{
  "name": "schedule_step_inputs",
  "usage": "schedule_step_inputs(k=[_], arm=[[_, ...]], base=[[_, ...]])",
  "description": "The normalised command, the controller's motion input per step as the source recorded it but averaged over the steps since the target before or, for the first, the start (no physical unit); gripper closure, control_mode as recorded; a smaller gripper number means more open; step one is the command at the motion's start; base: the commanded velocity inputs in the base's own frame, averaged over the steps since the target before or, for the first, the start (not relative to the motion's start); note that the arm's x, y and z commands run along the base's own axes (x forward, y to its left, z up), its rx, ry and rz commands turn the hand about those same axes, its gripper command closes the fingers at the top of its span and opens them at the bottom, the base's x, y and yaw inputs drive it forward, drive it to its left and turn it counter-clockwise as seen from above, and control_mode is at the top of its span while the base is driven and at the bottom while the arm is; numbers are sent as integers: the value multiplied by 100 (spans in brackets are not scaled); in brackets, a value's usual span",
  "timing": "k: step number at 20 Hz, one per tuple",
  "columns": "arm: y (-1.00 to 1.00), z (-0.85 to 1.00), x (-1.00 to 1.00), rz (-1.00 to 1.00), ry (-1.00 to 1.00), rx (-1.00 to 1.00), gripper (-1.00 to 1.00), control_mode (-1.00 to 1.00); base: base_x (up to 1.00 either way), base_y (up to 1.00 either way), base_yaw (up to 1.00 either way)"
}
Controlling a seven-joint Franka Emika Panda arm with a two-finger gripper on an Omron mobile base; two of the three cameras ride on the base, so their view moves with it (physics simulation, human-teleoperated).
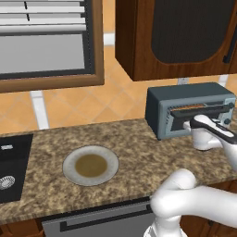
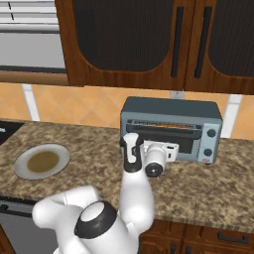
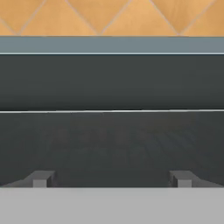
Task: Pick up the kebab skewer and baguette bread, and place them inside the toaster oven. Close the toaster oven door and start by setting the timer.
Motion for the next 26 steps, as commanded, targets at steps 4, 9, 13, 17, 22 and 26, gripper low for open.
schedule_step_inputs(k=[4,9,13,17,22,26], arm=[[0,0,36,0,0,0,-100,-100],[0,0,33,0,0,0,-100,-100],[0,1,1,0,2,0,-100,-100],[-38,0,-5,0,0,0,-100,-100],[-91,0,-21,0,0,4,-100,-100],[-88,0,-35,0,0,5,-100,-100]], base=[[0,0,0],[0,0,0],[0,0,0],[0,0,0],[0,0,0],[0,0,0]])
